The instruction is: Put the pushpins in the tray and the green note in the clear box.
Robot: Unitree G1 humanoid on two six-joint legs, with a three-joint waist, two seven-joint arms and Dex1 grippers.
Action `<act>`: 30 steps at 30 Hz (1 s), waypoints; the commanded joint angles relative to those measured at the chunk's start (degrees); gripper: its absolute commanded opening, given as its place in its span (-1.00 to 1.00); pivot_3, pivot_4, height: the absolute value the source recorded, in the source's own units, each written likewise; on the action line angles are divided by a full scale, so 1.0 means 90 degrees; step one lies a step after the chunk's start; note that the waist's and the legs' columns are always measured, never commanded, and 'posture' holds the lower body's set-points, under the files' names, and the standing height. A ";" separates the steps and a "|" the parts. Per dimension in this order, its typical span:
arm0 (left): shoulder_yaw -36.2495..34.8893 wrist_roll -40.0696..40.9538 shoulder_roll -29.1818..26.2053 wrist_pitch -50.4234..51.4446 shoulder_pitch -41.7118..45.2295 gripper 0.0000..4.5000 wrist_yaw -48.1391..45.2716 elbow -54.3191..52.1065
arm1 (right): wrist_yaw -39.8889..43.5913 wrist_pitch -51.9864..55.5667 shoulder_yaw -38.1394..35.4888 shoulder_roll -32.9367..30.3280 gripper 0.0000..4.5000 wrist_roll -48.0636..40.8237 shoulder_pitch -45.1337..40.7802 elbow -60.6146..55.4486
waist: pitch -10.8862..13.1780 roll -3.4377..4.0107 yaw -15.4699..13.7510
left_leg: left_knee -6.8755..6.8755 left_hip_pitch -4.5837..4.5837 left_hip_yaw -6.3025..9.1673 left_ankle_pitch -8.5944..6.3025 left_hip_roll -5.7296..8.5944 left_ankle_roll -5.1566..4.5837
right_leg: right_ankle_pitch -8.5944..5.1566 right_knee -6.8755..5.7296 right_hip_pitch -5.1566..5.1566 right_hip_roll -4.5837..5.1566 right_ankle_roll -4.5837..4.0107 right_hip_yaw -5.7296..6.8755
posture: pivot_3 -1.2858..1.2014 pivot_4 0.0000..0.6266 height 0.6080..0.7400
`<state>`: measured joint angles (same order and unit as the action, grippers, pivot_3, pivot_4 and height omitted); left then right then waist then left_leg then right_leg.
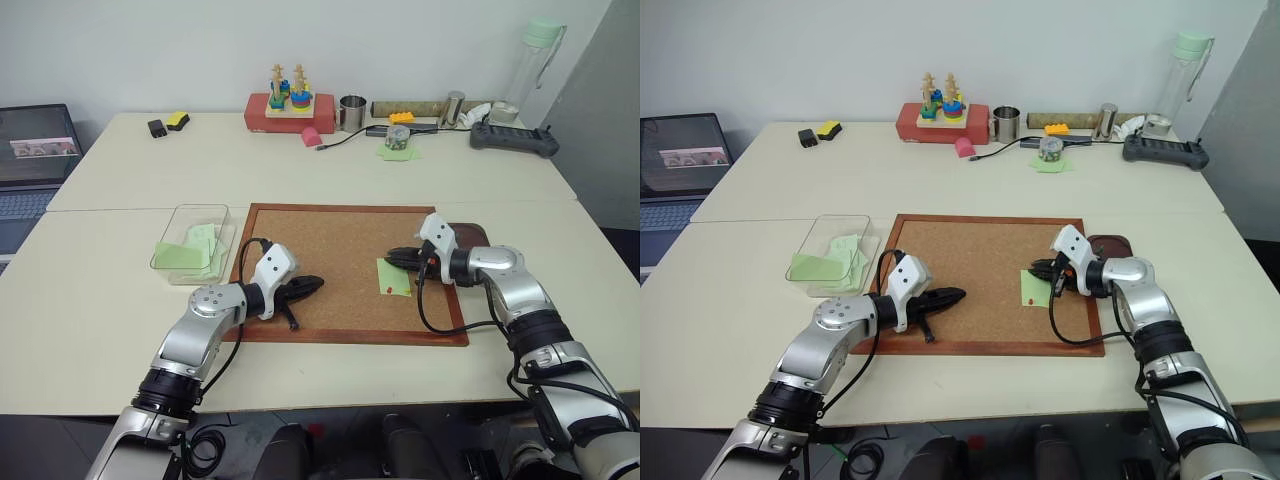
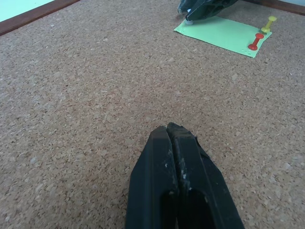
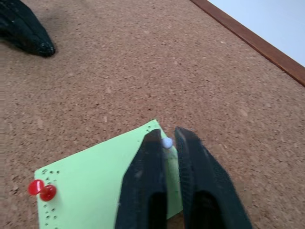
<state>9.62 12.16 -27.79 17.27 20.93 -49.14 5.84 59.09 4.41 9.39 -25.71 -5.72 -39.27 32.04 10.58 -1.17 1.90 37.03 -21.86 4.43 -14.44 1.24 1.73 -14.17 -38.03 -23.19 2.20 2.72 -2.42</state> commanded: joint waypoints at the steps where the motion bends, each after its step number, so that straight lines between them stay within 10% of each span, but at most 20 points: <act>1: 0.0165 -0.0193 -0.0028 0.0150 -0.0156 -1.00 -0.0012 0.0089 | 0.0179 -0.0052 0.0012 -0.0041 -0.98 -0.0033 0.0034 -0.0443 | 0.0000 0.0000 0.0000 | 0.0000 0.0000 0.0000 0.0000 0.0000 0.0000 | 0.0000 0.0000 0.0000 0.0000 0.0000 0.0000 | 0.03 -0.52 1.00; 30: 0.0367 -0.0330 0.0082 0.0298 -0.0187 -1.00 0.0090 0.0148 | -0.0349 0.1613 -0.1312 -0.1179 -0.98 -0.0672 -0.0014 -0.1435 | -0.0009 0.0008 -0.0015 | 0.0002 0.0007 0.0002 0.0001 0.0000 0.0000 | 0.0000 0.0001 0.0007 0.0001 0.0000 -0.0002 | 0.03 -0.52 1.00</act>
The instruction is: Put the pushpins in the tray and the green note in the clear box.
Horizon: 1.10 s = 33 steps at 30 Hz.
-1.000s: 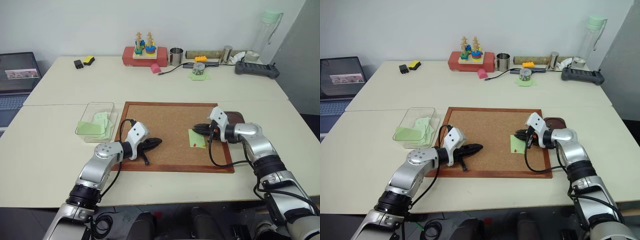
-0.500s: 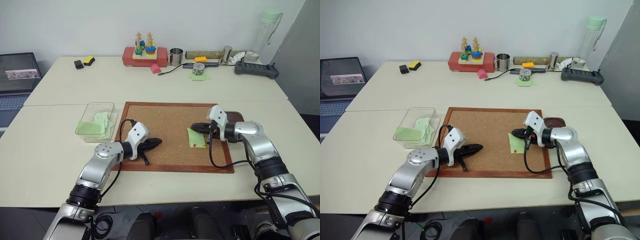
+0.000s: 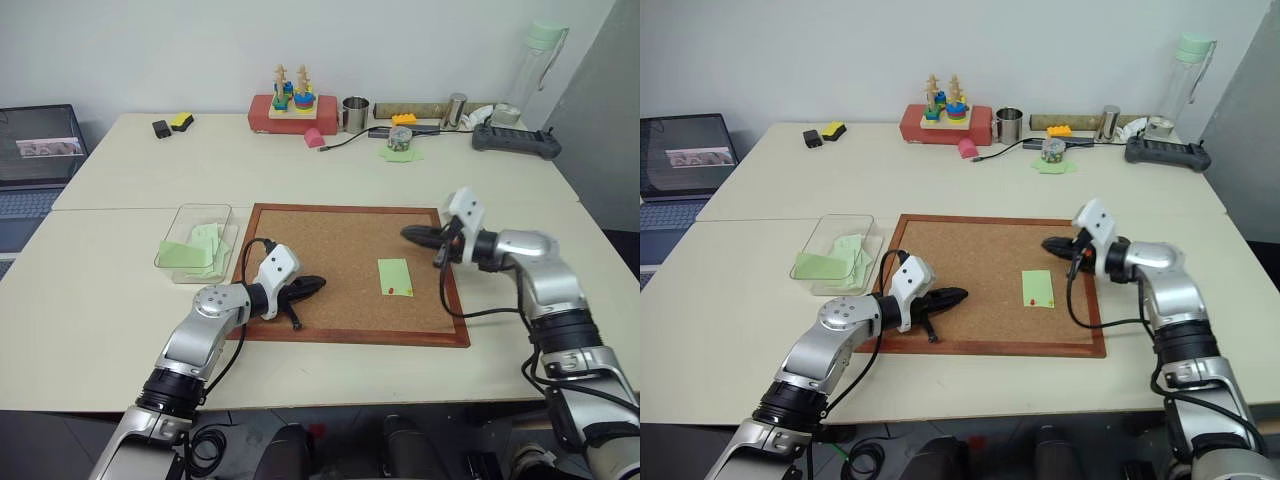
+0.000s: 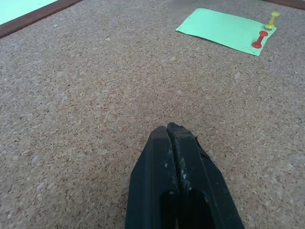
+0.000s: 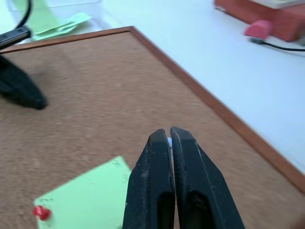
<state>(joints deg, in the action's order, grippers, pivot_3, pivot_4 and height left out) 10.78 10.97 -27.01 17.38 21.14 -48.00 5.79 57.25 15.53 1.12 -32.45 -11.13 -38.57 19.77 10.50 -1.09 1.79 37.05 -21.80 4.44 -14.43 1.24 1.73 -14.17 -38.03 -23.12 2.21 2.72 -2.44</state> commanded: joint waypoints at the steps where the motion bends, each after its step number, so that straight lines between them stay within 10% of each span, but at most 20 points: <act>1: 0.0250 -0.0196 0.0000 0.0288 -0.0220 -1.00 -0.0044 0.0145 | -0.0172 0.0421 -0.0425 -0.0519 -0.98 -0.0064 -0.0072 -0.0022 | 0.0000 0.0000 -0.0003 | 0.0000 0.0000 0.0000 0.0000 0.0000 0.0000 | 0.0000 0.0001 0.0000 0.0000 0.0000 0.0001 | 0.03 -0.52 1.00; 10: 0.0305 -0.0246 -0.0008 0.0259 -0.0147 -1.00 -0.0134 0.0237 | -0.1020 0.0184 -0.0163 -0.0756 -0.98 0.0764 -0.0100 0.0935 | -0.0007 0.0010 0.0002 | -0.0001 -0.0001 -0.0022 0.0000 0.0003 -0.0001 | 0.0000 0.0004 0.0002 0.0000 0.0001 -0.0003 | 0.03 -0.52 1.00; 26: 0.0283 -0.0297 -0.0054 0.0219 -0.0232 -1.00 -0.0123 0.0194 | -0.1144 -0.0151 -0.0349 -0.0807 0.37 0.0770 -0.0292 0.1030 | -0.0008 0.0011 0.0005 | -0.0001 0.0000 -0.0023 0.0000 0.0003 -0.0001 | 0.0000 0.0004 0.0003 -0.0001 0.0001 -0.0004 | 0.03 -0.52 1.00; 33: 0.0285 -0.0314 -0.0070 0.0215 -0.0217 -1.00 -0.0140 0.0214 | -0.0022 0.0049 -0.0181 -0.1156 0.37 0.0204 0.0539 -0.0784 | -0.0010 0.0009 0.0003 | -0.0003 -0.0001 -0.0016 -0.0001 0.0001 -0.0001 | -0.0001 0.0006 0.0004 -0.0001 0.0001 0.0001 | 0.03 -0.52 1.00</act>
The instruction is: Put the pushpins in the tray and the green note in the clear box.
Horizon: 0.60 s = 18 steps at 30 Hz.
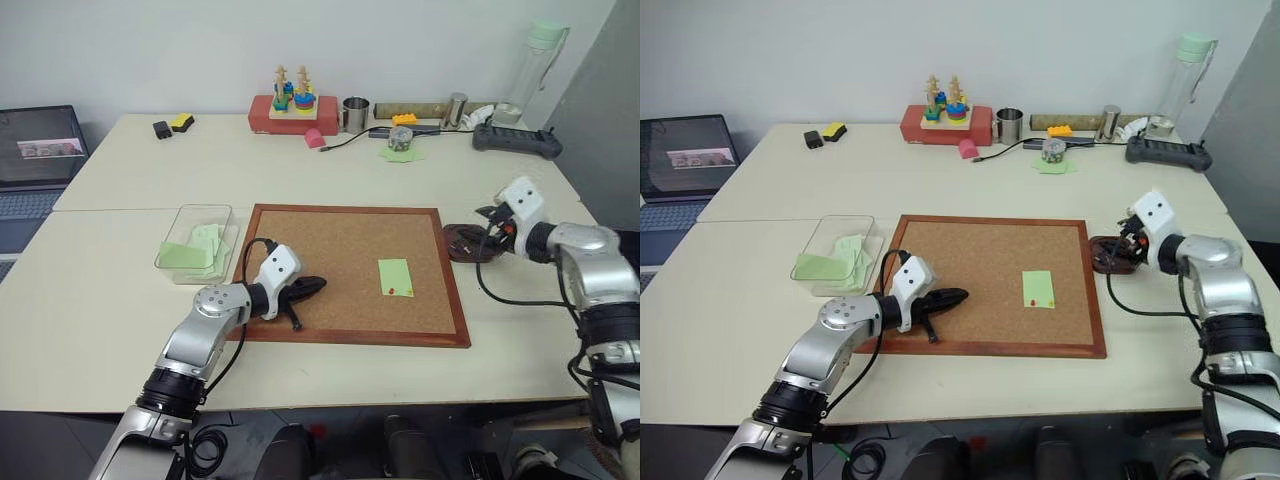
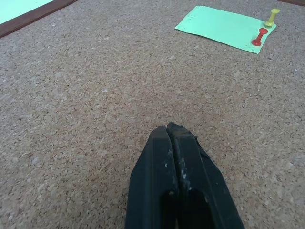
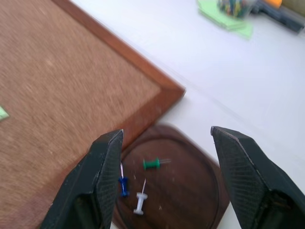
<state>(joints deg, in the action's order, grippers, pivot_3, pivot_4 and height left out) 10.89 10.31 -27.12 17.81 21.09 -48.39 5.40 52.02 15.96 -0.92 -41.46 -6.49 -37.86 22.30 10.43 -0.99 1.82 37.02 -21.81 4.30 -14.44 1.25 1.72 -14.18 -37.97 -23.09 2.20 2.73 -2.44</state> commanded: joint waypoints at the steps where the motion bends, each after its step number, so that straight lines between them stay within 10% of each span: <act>1: 0.0272 -0.0240 -0.0062 0.0167 -0.0215 -1.00 -0.0099 0.0254 | 0.0633 0.0063 0.0104 -0.0170 0.37 -0.0356 0.0619 -0.1325 | -0.0003 -0.0004 -0.0002 | -0.0002 0.0000 0.0002 0.0000 -0.0001 0.0000 | 0.0000 0.0001 0.0001 -0.0001 0.0000 0.0005 | 0.03 -0.52 1.00; 18: 0.0303 -0.0292 -0.0098 0.0176 -0.0243 -1.00 -0.0124 0.0227 | 0.1073 0.0510 0.1031 0.0156 0.37 -0.0383 0.1420 -0.2441 | -0.0005 -0.0002 -0.0005 | 0.0002 0.0003 0.0015 0.0000 -0.0001 0.0000 | -0.0001 0.0003 0.0002 -0.0001 0.0002 0.0001 | 0.03 -0.52 1.00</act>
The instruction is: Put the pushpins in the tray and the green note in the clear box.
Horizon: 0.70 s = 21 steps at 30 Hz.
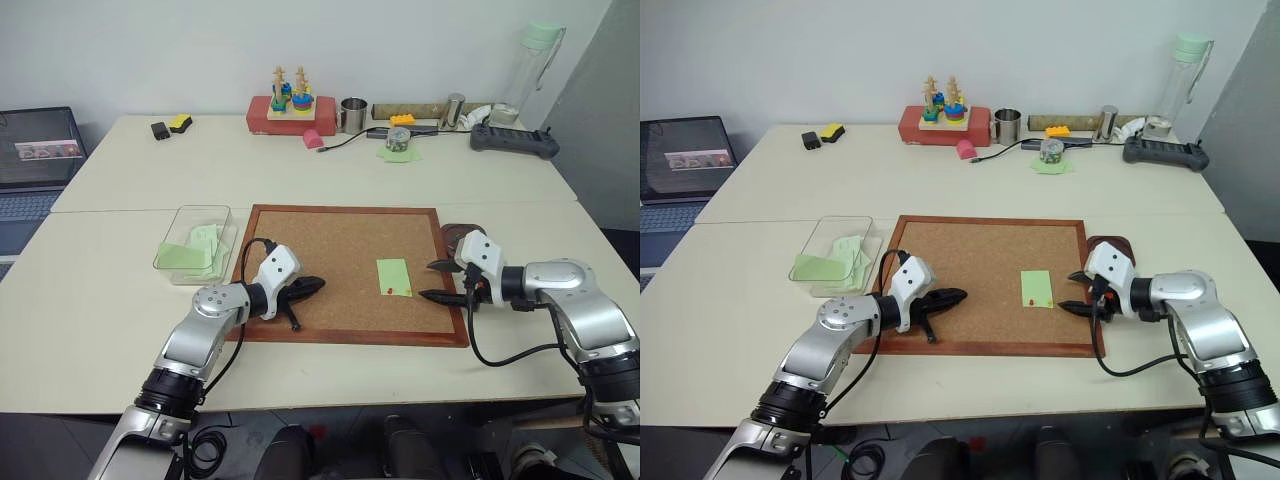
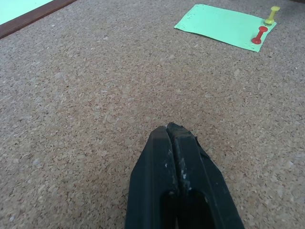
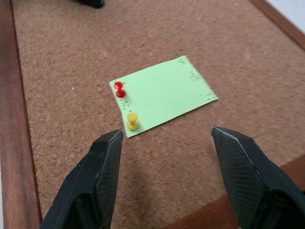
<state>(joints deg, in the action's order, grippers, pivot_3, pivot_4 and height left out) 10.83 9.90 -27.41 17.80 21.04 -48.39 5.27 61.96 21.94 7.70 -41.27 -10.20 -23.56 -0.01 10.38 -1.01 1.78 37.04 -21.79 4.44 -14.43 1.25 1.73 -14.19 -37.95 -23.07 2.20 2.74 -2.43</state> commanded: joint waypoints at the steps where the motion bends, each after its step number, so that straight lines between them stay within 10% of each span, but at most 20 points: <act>1: 0.0310 -0.0244 -0.0066 0.0180 -0.0240 -1.00 -0.0124 0.0236 | -0.0032 -0.0182 0.0095 0.0172 0.37 0.0036 -0.0196 0.0101 | 0.0000 0.0000 -0.0001 | 0.0000 -0.0001 0.0001 0.0000 0.0000 0.0000 | 0.0000 0.0000 0.0000 0.0000 0.0000 0.0000 | 0.03 -0.52 1.00; 10: 0.0309 -0.0243 -0.0074 0.0192 -0.0269 -1.00 -0.0119 0.0211 | 0.0013 -0.0287 0.0202 0.0337 0.37 0.0047 -0.0312 0.0390 | 0.0000 0.0000 -0.0002 | -0.0001 0.0000 0.0001 0.0000 0.0000 0.0000 | 0.0000 0.0001 0.0000 0.0000 0.0000 0.0000 | 0.03 -0.52 1.00; 21: 0.0306 -0.0243 -0.0112 0.0216 -0.0346 -1.00 -0.0117 0.0140 | 0.0112 -0.0366 0.0271 0.0317 -0.68 0.0059 -0.0265 0.0369 | 0.0000 0.0000 0.0001 | -0.0001 0.0000 0.0001 0.0000 0.0000 0.0000 | 0.0000 0.0001 -0.0001 0.0000 0.0000 0.0000 | 0.03 -0.52 1.00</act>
<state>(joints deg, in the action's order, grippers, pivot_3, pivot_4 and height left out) 10.86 9.88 -27.57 17.80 20.34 -48.37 4.89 62.41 19.42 10.37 -37.87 -9.66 -25.49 4.63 10.38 -1.01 1.80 37.03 -21.79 4.44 -14.44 1.25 1.73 -14.19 -37.94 -23.08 2.20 2.74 -2.43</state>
